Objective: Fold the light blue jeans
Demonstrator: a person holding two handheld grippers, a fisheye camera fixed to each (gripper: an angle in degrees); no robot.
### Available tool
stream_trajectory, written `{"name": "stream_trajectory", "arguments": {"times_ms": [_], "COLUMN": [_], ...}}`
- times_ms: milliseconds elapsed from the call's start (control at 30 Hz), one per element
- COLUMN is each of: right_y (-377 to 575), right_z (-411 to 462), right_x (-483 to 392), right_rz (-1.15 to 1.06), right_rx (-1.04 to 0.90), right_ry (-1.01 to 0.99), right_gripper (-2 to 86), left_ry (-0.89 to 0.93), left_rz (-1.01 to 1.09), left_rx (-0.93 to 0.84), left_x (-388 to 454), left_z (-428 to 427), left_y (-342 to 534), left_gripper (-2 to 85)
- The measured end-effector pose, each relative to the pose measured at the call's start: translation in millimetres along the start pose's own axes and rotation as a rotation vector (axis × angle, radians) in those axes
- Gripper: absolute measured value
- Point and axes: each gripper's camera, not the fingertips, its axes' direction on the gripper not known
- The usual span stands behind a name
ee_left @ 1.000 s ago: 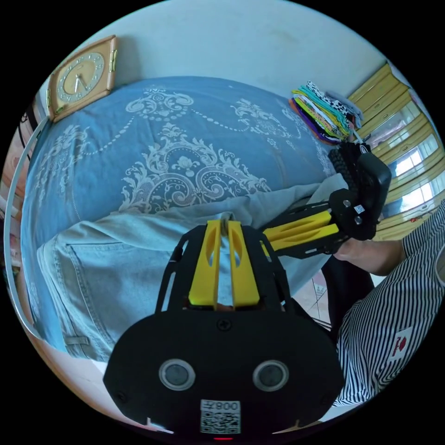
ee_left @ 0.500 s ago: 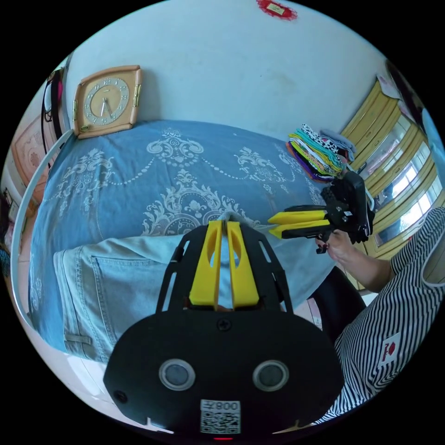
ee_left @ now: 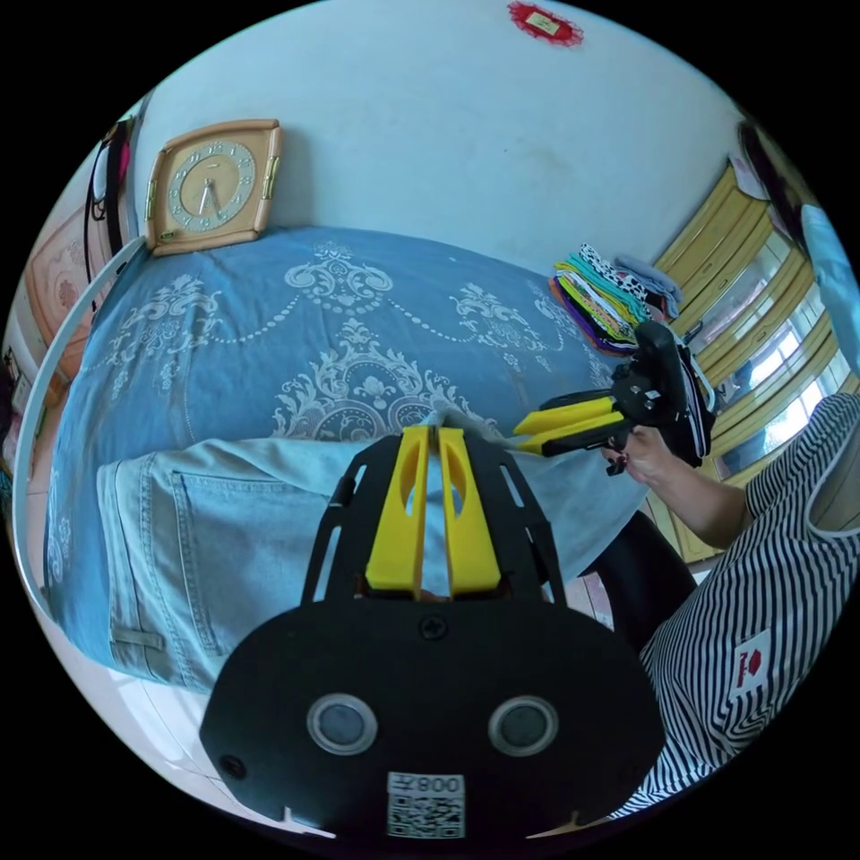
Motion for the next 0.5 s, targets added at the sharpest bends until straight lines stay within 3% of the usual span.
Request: {"name": "stream_trajectory", "arguments": {"times_ms": [233, 500], "right_y": [7, 1], "right_z": [9, 16], "right_x": [-6, 3], "right_rz": [-0.040, -0.050], "right_rx": [-0.008, -0.028], "right_ry": [0.026, 0.166], "right_gripper": [8.6, 1.2], "left_ry": [0.017, 0.006], "left_rz": [-0.024, -0.017], "left_rx": [0.012, 0.038], "left_x": [-9, -16], "left_z": [10, 21], "left_y": [1, -10], "left_gripper": [2.1, 2.0]}}
